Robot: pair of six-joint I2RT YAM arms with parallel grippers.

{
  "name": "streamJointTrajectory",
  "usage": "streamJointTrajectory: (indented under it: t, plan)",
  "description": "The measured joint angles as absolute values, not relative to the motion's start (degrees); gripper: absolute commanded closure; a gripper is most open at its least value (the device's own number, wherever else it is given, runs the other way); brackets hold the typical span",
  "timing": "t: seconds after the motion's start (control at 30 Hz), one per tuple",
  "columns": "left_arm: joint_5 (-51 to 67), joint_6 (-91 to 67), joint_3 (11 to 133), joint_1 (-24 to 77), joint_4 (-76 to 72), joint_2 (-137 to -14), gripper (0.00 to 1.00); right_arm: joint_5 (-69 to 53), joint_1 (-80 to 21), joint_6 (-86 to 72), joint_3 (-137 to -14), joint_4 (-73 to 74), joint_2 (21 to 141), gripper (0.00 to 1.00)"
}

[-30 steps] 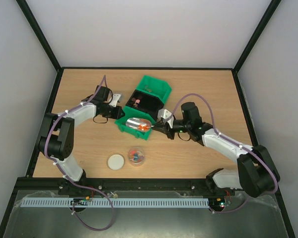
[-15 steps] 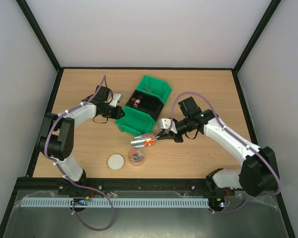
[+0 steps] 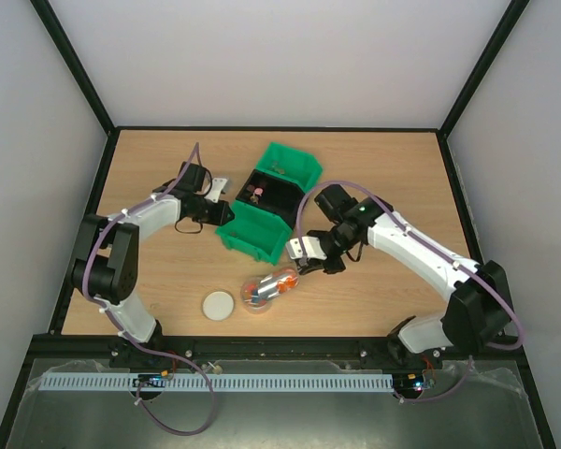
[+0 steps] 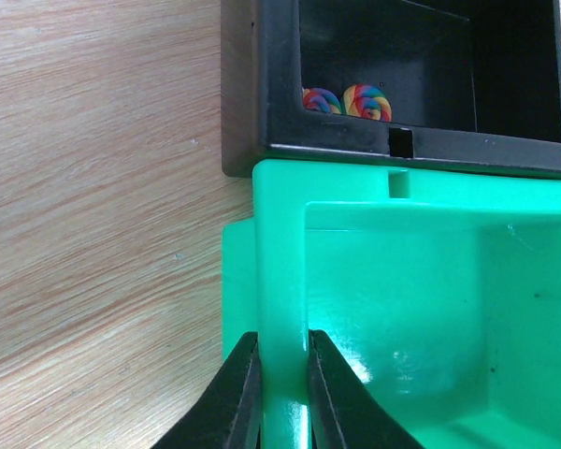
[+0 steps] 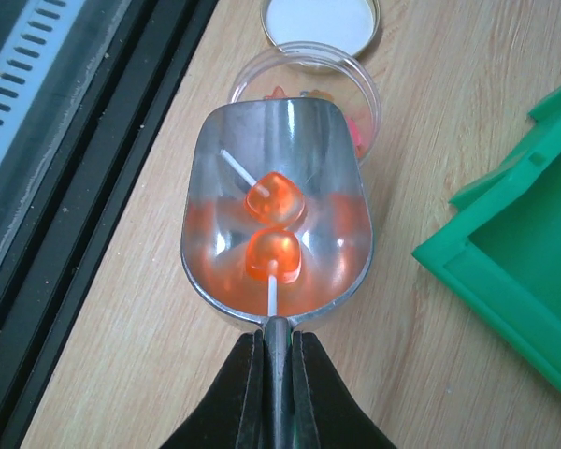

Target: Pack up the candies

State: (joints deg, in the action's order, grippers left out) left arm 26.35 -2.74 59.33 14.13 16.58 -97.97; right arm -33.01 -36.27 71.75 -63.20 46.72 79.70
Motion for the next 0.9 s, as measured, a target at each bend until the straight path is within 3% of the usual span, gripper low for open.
streamJointTrajectory:
  t: [0.37, 0.9]
  plan:
    - [25.9, -2.7, 58.7, 14.1, 16.8, -97.2, 0.98, -23.0, -40.9, 66.9, -67.4, 47.5, 83.1, 0.99]
    - [25.9, -2.7, 58.5, 14.0, 16.6, -97.2, 0.98, -19.1, -42.0, 62.1, -70.4, 47.9, 84.0, 0.99]
